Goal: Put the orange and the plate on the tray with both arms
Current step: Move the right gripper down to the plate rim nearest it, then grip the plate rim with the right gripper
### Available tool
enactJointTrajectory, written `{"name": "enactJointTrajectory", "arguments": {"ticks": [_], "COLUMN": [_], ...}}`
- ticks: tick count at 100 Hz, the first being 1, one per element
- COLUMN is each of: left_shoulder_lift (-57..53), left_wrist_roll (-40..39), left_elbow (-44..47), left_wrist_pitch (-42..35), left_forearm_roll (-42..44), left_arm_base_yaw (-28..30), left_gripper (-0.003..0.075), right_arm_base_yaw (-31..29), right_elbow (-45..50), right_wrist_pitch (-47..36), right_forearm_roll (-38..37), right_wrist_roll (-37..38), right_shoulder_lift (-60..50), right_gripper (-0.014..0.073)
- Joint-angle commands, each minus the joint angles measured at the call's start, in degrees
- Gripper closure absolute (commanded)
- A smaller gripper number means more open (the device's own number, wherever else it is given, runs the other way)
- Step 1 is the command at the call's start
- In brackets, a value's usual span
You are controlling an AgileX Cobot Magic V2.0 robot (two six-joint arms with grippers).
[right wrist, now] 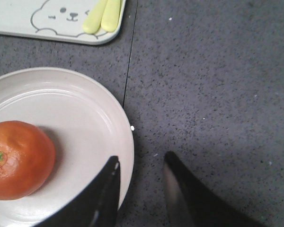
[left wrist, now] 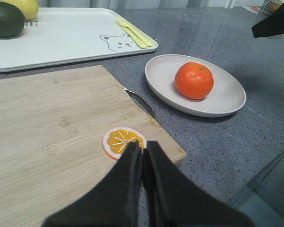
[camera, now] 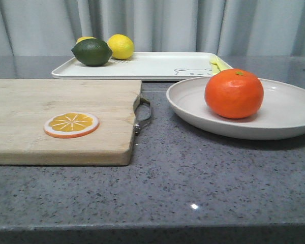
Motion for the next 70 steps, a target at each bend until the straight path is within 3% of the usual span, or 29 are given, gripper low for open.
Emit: {"name": "enactJointTrajectory", "arguments": {"ticks": [1, 27, 70], "left_shoulder_lift": [0.3, 0.3, 0.3], "left_wrist_roll": [-0.5, -0.5, -0.5], "left_elbow": [-1.5, -1.5, -1.5], "left_wrist_pitch": [-4.0, -4.0, -4.0], "left_forearm_roll": [-0.2, -0.2, -0.2], "left_arm_base_yaw": [0.2, 0.2, 0.2], "left_gripper": [0.0739, 0.0739, 0.0739], "right_arm_base_yaw": [0.1, 0.1, 0.1], "right_elbow": [-4.3, -9.1, -9.8], "right_wrist_pitch": [0.5, 6.3, 7.8], "right_forearm_roll": [0.1, 3.3, 3.3], "right_wrist_roll": [-0.7, -0.7, -0.7], "right_shoulder_lift": [2.5, 11.2, 20.2], "right_gripper": [0.0263, 0.0264, 0.0264]}}
